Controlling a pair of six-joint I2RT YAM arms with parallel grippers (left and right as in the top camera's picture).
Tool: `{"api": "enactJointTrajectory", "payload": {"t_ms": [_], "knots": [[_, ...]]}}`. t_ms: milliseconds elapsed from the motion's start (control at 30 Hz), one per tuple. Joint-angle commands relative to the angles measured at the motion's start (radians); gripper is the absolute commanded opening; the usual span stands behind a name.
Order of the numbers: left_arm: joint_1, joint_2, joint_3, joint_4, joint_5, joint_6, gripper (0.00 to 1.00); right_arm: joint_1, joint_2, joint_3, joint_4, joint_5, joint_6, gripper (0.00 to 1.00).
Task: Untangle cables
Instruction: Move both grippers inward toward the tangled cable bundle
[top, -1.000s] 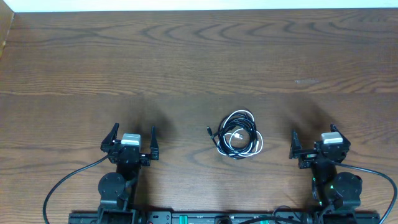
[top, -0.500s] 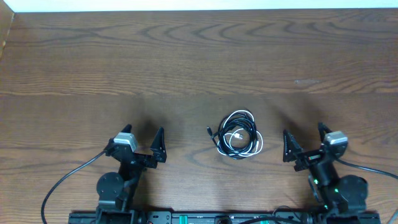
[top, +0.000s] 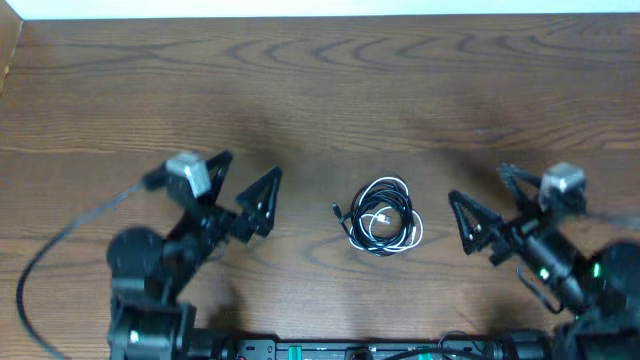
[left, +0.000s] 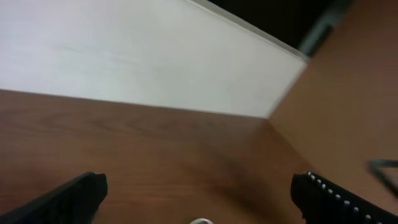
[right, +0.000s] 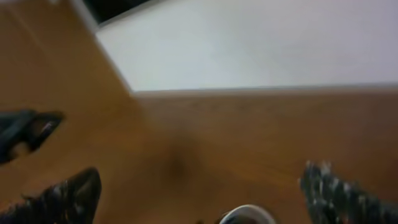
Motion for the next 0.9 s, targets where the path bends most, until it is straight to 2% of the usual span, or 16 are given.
{"api": "enactJointTrajectory", "payload": {"t_ms": [0, 133, 267, 333, 433, 533, 633, 700, 767, 867], "knots": [[0.006, 0.09, 0.068, -0.006, 0.182, -0.024, 1.0, 0.01, 0.129, 0.121, -0.124, -0.119, 0.024, 0.99], [0.006, 0.122, 0.069, -0.038, 0.192, -0.048, 1.0, 0.009, 0.238, 0.162, -0.2, -0.114, -0.041, 0.99], [0.006, 0.122, 0.069, -0.124, 0.187, 0.03, 1.0, 0.01, 0.316, 0.15, -0.282, -0.102, -0.058, 0.99], [0.006, 0.125, 0.069, -0.217, 0.187, 0.073, 1.0, 0.011, 0.366, 0.148, -0.327, -0.071, -0.064, 0.99], [0.002, 0.149, 0.069, -0.427, 0.186, 0.136, 1.0, 0.012, 0.441, 0.149, -0.4, -0.077, -0.149, 0.99], [-0.011, 0.178, 0.069, -0.589, 0.14, 0.165, 1.0, 0.023, 0.472, 0.149, -0.437, -0.082, -0.135, 0.99], [-0.035, 0.204, 0.069, -0.715, 0.025, 0.186, 1.0, 0.047, 0.484, 0.148, -0.477, -0.059, -0.045, 0.99], [-0.054, 0.214, 0.069, -0.763, -0.06, 0.195, 1.0, 0.073, 0.486, 0.148, -0.544, 0.042, 0.085, 0.99], [-0.068, 0.213, 0.069, -0.773, -0.109, 0.195, 1.0, 0.113, 0.485, 0.142, -0.634, 0.187, 0.251, 0.99], [-0.077, 0.212, 0.071, -0.76, -0.136, 0.198, 1.0, 0.177, 0.485, 0.108, -0.67, 0.317, 0.406, 0.99]]}}
